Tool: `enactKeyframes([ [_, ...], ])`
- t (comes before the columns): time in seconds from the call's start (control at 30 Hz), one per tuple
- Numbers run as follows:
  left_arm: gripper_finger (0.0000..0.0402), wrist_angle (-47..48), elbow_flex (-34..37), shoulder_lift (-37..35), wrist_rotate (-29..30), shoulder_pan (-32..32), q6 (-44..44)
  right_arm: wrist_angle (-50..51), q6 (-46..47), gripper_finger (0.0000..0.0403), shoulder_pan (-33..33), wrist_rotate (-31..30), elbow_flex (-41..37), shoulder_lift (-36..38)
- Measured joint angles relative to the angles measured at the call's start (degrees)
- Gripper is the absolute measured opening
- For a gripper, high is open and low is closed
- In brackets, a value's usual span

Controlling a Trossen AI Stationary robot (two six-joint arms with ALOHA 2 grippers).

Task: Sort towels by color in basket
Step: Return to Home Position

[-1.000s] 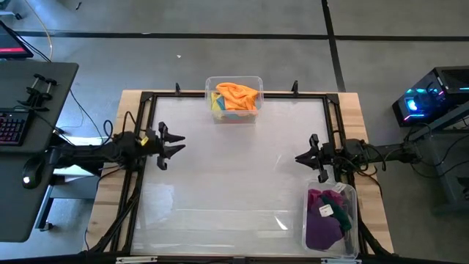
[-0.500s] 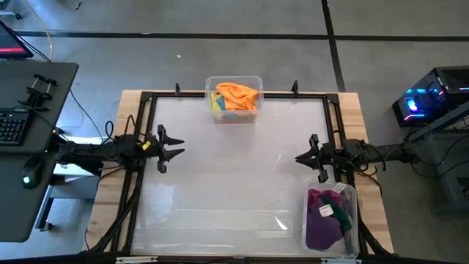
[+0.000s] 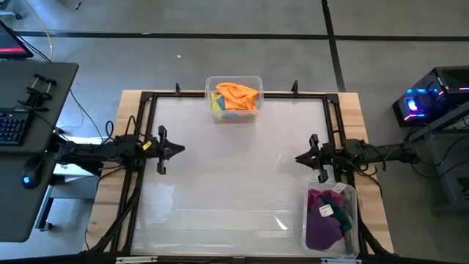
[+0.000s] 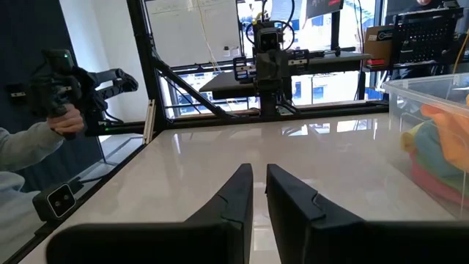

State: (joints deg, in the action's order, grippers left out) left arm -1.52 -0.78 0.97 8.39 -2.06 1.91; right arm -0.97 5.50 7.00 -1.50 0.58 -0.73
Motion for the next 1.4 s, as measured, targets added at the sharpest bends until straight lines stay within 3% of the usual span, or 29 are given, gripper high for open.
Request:
enactKeyframes([
  [1.4,0.0007,-0.04,0.02,0.43,0.3,0.04,-2.77,0.0,2.31,0.0036,0.01,0.18,0.0,-0.02],
])
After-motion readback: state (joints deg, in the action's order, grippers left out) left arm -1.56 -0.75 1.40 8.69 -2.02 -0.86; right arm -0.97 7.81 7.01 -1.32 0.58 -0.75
